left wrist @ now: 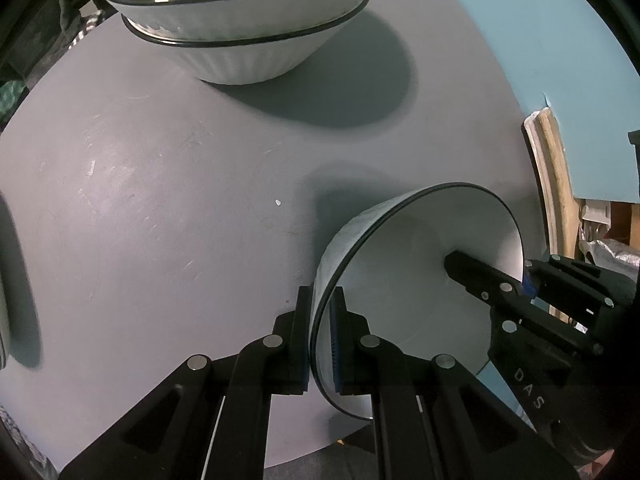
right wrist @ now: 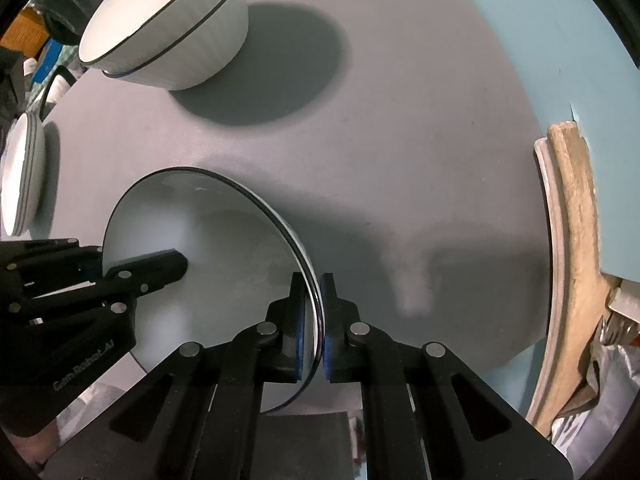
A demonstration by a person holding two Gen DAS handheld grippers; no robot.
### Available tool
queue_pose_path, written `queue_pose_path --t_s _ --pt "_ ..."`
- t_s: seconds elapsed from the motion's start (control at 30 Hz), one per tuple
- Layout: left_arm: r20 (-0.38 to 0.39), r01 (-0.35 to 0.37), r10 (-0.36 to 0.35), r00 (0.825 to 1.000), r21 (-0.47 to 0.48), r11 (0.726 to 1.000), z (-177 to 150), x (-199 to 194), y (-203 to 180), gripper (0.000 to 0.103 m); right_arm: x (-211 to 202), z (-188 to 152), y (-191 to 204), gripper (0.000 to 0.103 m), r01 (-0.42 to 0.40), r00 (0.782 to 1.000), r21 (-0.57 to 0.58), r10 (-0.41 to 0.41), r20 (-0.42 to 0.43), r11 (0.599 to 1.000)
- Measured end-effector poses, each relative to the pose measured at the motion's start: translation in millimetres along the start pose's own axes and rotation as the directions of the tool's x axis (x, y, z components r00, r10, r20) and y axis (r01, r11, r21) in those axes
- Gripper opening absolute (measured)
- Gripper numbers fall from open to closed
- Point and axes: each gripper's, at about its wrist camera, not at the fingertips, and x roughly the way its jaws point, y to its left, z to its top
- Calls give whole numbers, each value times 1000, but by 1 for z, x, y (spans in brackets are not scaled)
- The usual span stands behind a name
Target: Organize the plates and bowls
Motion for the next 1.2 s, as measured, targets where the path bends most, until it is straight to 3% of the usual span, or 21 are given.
queue_pose_path --t_s 0.23,0.53,1.2 --pt "11 -11 11 1000 -4 1000 3 -16 -3 7 -15 14 -2 7 -3 1000 -11 3 11 1000" --pt "33 -11 12 999 -31 999 11 -41 -9 7 -36 8 2 7 -1 1000 -29 1 28 1000" --pt "110 -4 10 994 -56 998 26 -92 6 7 -80 22 11 7 -1 996 -66 7 91 998"
